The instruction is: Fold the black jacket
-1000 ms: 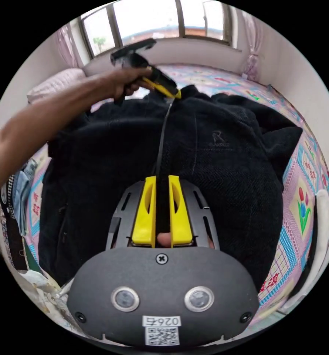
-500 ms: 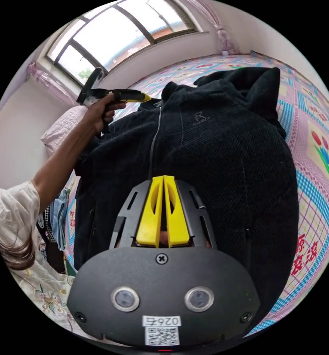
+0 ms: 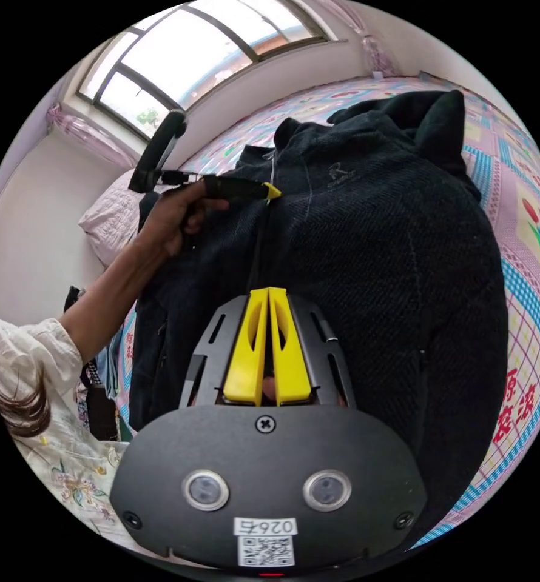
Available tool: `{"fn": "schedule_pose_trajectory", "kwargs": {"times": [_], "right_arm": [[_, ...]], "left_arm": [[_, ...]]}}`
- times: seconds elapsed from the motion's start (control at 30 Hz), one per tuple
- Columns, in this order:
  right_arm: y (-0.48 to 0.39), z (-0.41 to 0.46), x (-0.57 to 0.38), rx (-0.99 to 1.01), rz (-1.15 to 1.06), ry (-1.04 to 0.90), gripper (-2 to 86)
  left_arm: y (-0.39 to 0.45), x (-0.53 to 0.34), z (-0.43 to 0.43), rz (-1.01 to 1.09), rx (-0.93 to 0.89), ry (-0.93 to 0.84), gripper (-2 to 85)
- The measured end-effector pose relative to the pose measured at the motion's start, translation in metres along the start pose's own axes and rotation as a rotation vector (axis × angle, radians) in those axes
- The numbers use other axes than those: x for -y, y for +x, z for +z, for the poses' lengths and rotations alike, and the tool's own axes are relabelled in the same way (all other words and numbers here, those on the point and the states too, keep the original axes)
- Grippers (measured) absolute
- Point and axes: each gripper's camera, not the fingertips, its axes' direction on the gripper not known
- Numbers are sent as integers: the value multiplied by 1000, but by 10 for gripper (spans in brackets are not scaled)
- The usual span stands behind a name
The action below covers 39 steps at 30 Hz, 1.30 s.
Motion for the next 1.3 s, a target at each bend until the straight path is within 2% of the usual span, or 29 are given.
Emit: {"fn": "schedule_pose_trajectory", "kwargs": {"times": [0.07,0.2,0.4,0.47,0.63,0.77,0.83,0.9,1.03,1.1,1.23,1.3], "right_arm": [[-3,-17,-5,-2,4,55,-9],[-6,-56,-15,-60,19,179,-11],[9,-113,-16,-98,76,268,-14],[15,-130,-16,-117,91,293,-13],[39,-177,-1,-160,114,358,-3],[72,-229,44,-179,121,489,49],[93,-243,74,-163,143,522,78],[125,-246,122,-57,189,514,109],[165,-216,187,167,245,353,25],[151,-214,191,253,156,341,-3],[71,-238,156,111,-168,416,-10],[13,-239,133,-6,-399,390,-10]], "left_arm": [[19,-8,-3,41,49,29,-10],[38,-13,-7,72,33,112,-9],[36,18,-25,66,-98,270,-2],[31,47,-32,67,-157,322,26],[5,134,-26,13,-315,320,97],[-25,195,-17,-76,-461,347,124],[-34,216,-12,-100,-479,350,139],[-40,238,-6,-103,-454,332,160],[-76,282,21,-219,-478,252,217],[-100,293,32,-299,-534,237,235],[-138,310,46,-381,-524,181,259],[-146,316,51,-373,-534,151,224]]}}
